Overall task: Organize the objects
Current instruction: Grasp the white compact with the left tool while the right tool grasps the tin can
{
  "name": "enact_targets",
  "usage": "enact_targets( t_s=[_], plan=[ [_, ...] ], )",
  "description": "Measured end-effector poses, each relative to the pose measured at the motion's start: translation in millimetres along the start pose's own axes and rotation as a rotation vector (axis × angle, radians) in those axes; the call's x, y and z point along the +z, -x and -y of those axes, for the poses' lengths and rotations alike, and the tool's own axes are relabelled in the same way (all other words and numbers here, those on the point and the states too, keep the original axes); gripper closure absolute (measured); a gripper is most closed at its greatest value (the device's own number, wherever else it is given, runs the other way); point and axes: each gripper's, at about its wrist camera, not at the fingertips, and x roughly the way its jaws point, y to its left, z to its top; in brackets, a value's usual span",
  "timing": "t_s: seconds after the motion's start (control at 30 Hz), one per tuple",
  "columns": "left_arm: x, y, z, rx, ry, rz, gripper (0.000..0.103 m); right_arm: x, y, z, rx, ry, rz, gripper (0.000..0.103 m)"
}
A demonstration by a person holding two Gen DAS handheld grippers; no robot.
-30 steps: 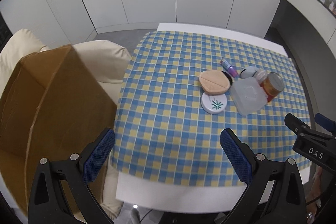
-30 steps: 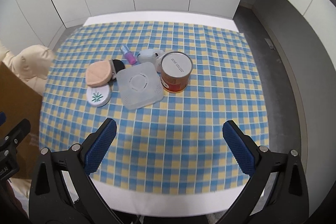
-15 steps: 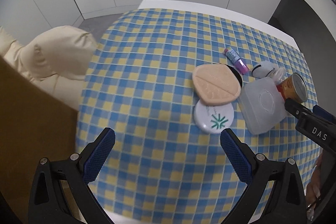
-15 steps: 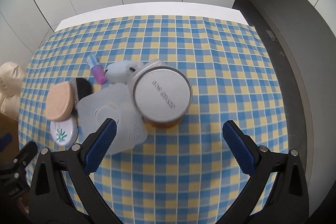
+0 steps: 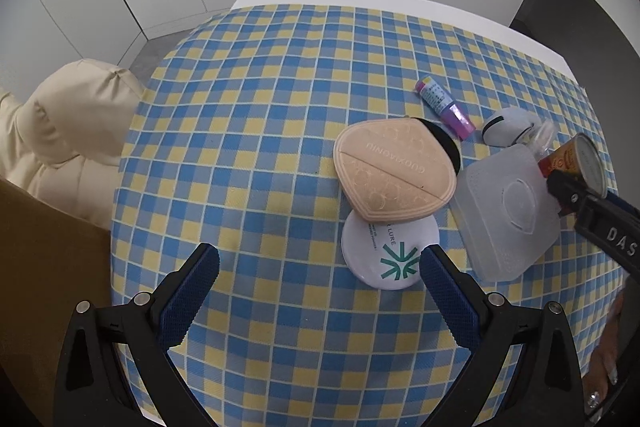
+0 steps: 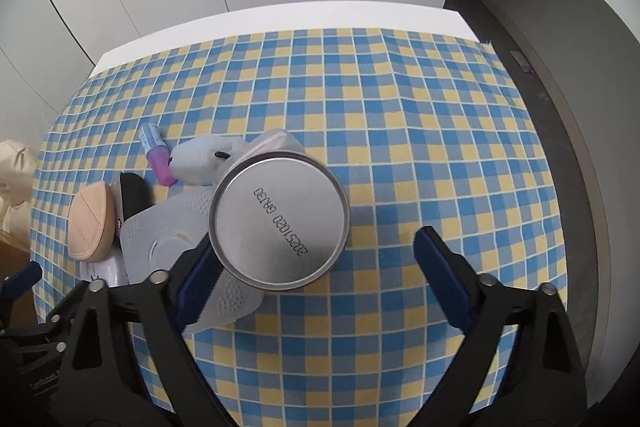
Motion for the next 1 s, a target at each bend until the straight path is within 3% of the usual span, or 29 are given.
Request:
enact_targets(
  t_s=[0.23, 0.37, 0.47, 0.57, 0.73, 0.93, 1.0],
  plan=[
    [-1.3, -8.9, 0.2, -0.007, 0.011, -0.006, 0.003, -5.8, -10.1, 13.9, 0.009, -0.029, -0.028, 0.045],
    [1.8, -10.3, 3.4, -0.003, 0.008, -0.001, 0.003, -9.4, -13.8, 19.4, 0.017, -0.041, -0.012, 0.044],
    [0.6, -7.8, 8.1, -0.022, 0.006, -0.002, 0.003, -9.1, -16.6, 18.6, 0.003, -0.032, 0.001, 0.039],
    [-2.0, -3.1, 13.9, -0.114, 0.024, -0.007, 0.003, -7.2, -22.8, 14.2, -0.036, 0.005, 0.015, 0.032],
    [1.1, -19.0, 22.8, 0.001, 0.008, -0.007, 0.003, -12.5, -25.6, 9.1, -0.035, -0.015, 0.045, 0.019],
    [5.0, -28.9, 16.0, 0.001, 0.066, 0.014, 0.001, -11.4, -33.9, 9.9, -0.028, 0.000, 0.029, 0.000],
    [5.9, -30.0, 15.1, 0.000, 0.063, 0.017, 0.001, -9.9, -35.8, 10.2, -0.018, 0.012, 0.020, 0.000]
  ],
)
